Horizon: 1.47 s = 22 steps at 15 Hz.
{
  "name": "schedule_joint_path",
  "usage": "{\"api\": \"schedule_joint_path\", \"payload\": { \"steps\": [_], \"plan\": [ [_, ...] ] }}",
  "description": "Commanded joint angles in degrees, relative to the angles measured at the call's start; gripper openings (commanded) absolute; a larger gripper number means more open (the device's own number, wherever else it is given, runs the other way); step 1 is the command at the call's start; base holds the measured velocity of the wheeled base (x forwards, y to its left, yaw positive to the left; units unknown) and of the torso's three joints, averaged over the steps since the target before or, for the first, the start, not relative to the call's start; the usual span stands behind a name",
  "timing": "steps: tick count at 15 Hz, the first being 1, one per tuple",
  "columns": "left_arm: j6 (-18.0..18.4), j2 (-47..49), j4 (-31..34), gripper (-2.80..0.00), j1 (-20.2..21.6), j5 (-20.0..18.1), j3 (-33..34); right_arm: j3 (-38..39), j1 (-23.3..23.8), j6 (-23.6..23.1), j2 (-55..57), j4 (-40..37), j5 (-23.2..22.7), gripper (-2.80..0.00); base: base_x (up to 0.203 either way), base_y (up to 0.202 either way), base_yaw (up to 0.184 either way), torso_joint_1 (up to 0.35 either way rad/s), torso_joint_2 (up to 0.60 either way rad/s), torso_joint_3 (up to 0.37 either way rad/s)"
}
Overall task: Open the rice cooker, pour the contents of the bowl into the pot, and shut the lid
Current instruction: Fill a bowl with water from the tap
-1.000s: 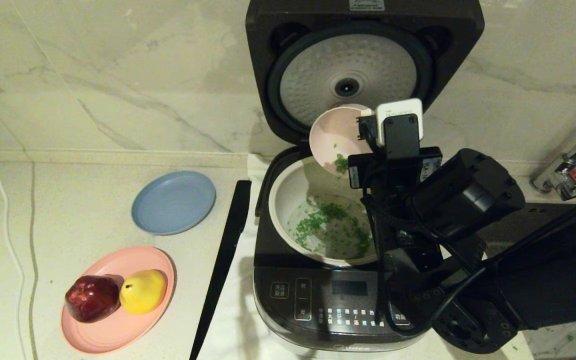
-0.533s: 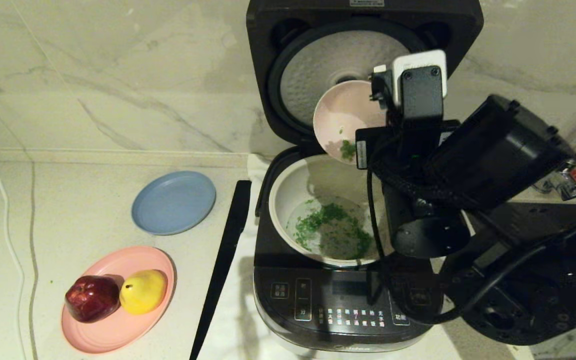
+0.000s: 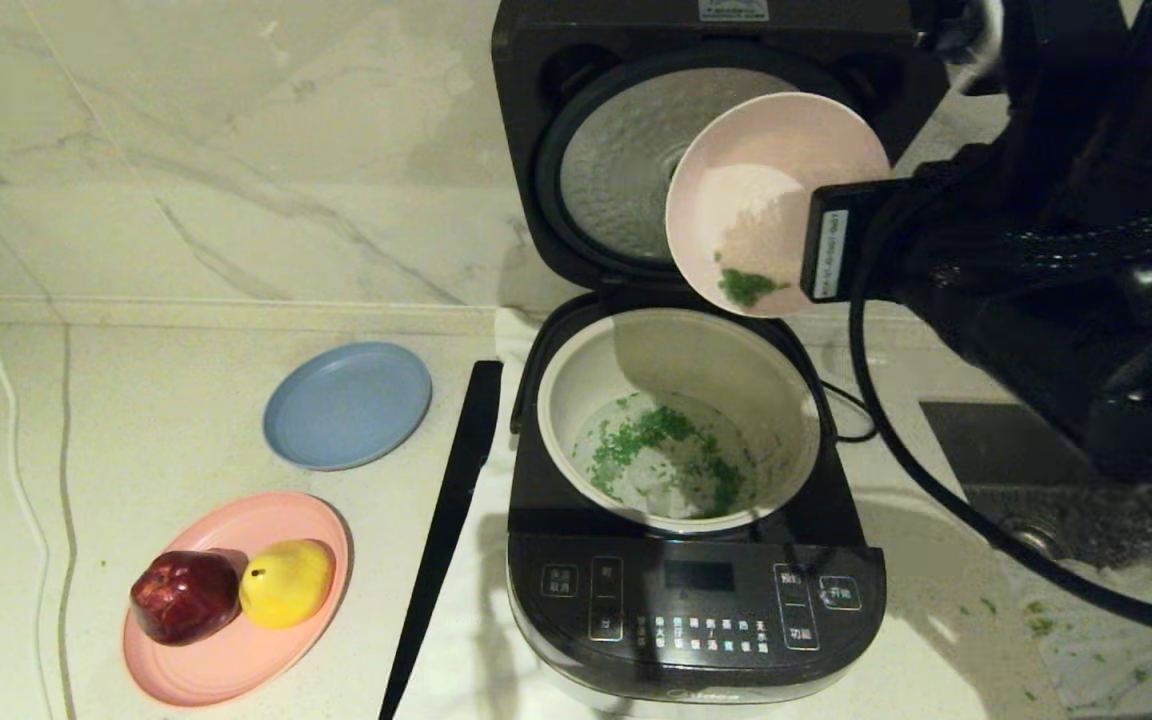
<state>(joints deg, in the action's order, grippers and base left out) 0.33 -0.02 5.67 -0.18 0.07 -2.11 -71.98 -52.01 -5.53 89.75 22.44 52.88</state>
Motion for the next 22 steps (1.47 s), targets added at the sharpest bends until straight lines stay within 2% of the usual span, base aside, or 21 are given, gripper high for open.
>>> {"api": "schedule_joint_path", "payload": {
  "steps": [1,3,4,5,7,10,13,16,19,22],
  "plan": [
    [0.02,-0.06,0.04,-2.8,0.01,0.01,0.0,-0.74,0.16,9.97,-6.84,-20.81,-3.41,-2.8,0.0,0.0,0.0,0.0,0.0,0.0],
    [0.02,-0.06,0.04,-2.8,0.01,0.01,0.0,-1.1,1.37,19.39,-11.66,-37.08,-10.76,-2.8,0.0,0.0,0.0,0.0,0.0,0.0],
    [0.02,-0.06,0.04,-2.8,0.01,0.01,0.0,-1.46,3.36,24.39,-14.31,-44.9,-16.84,-2.8,0.0,0.0,0.0,0.0,0.0,0.0],
    [0.02,-0.06,0.04,-2.8,0.01,0.01,0.0,-1.67,7.02,27.55,-15.91,-49.15,-21.64,-2.8,0.0,0.0,0.0,0.0,0.0,0.0],
    [0.02,-0.06,0.04,-2.8,0.01,0.01,0.0,-1.62,18.1,31.23,-18.29,-54.73,-31.67,-2.8,0.0,0.0,0.0,0.0,0.0,0.0],
    [0.02,-0.06,0.04,-2.8,0.01,0.01,0.0,-1.39,38.18,32.79,-20.6,-61.08,-46.77,-2.8,0.0,0.0,0.0,0.0,0.0,0.0],
    [0.02,-0.06,0.04,-2.8,0.01,0.01,0.0,-1.12,57.72,32.36,-20.79,-65.3,-58.51,-2.8,0.0,0.0,0.0,0.0,0.0,0.0],
    [0.02,-0.06,-0.03,-2.8,0.01,0.01,0.0,1.1,72.15,31.46,-19.17,-66.79,-65.98,-2.8,0.0,0.0,0.0,0.0,0.0,0.0],
    [0.02,-0.06,0.04,-2.8,0.01,0.01,0.0,4.0,84.81,31.23,-14.64,-66.31,-70.24,-2.8,0.0,0.0,0.0,0.0,0.0,0.0],
    [0.02,-0.06,0.04,-2.8,0.01,0.01,0.0,7.67,97.97,29.67,-6.08,-61.41,-74.0,-2.8,0.0,0.0,0.0,0.0,0.0,0.0]
  ]
}}
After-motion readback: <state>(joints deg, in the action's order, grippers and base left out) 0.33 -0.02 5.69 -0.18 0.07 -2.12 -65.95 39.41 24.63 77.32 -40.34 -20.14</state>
